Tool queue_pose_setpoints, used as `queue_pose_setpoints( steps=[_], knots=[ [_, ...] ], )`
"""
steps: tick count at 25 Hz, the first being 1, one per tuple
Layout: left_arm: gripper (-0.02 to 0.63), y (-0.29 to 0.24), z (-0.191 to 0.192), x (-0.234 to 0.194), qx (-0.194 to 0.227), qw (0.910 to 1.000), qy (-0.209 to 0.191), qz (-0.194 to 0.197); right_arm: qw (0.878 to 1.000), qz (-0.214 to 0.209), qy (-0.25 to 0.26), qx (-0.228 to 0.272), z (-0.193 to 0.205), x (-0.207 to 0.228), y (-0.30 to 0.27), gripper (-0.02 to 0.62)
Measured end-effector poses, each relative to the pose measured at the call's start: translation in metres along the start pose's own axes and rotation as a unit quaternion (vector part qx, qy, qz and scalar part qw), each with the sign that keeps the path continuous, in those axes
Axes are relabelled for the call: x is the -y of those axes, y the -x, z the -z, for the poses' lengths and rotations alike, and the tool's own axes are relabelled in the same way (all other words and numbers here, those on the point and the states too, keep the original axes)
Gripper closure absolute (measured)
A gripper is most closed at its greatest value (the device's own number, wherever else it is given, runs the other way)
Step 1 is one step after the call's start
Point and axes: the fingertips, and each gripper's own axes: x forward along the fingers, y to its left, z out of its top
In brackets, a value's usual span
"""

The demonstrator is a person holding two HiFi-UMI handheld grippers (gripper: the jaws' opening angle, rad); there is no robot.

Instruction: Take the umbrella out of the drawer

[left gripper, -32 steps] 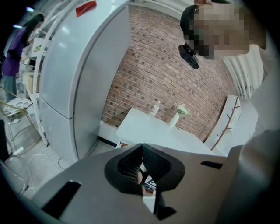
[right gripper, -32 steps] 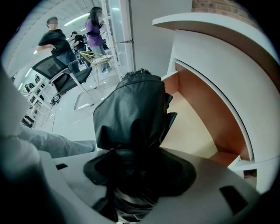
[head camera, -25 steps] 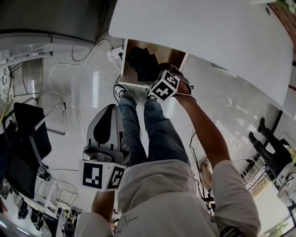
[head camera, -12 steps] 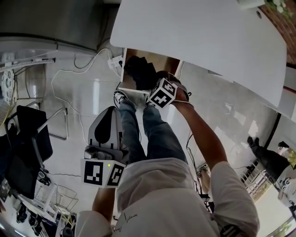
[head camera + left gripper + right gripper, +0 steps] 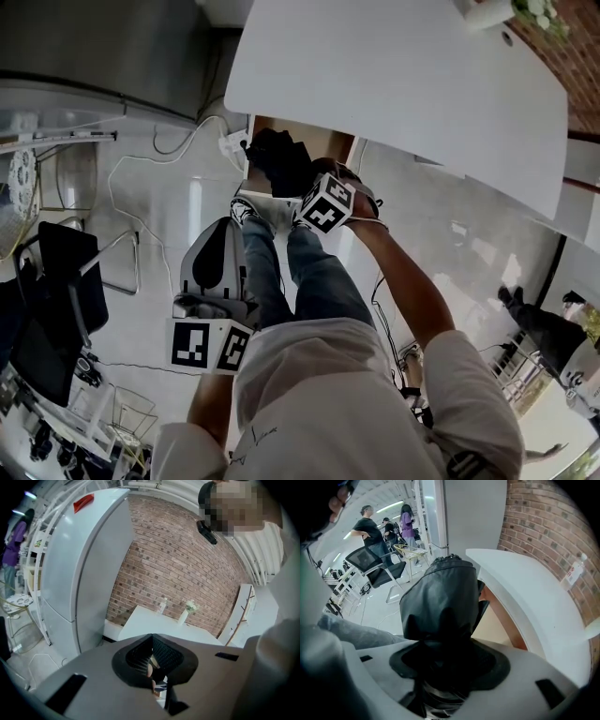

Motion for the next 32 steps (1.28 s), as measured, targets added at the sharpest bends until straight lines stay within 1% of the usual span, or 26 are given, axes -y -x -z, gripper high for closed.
queue_pose_setpoints(
  steps=[14, 18, 32],
  knots=[
    [0.589, 0.012, -0.019, 0.011, 0.016, 0.9998, -0.010, -0.001, 1.000, 0.009, 0.000, 0.027, -0.017, -0.002, 0.045, 0.331],
    [0.589, 0.017, -0.021, 0.014, 0.019, 0.9997, -0.012, -0.004, 0.999, 0.014, 0.000, 0.031, -0.016, -0.001, 0.058, 0.331],
    [0.589, 0.028, -0.025, 0.033, 0.027, 0.9996, -0.013, 0.000, 0.997, 0.020, -0.020, 0.065, -0.025, -0.003, 0.111, 0.331]
  ],
)
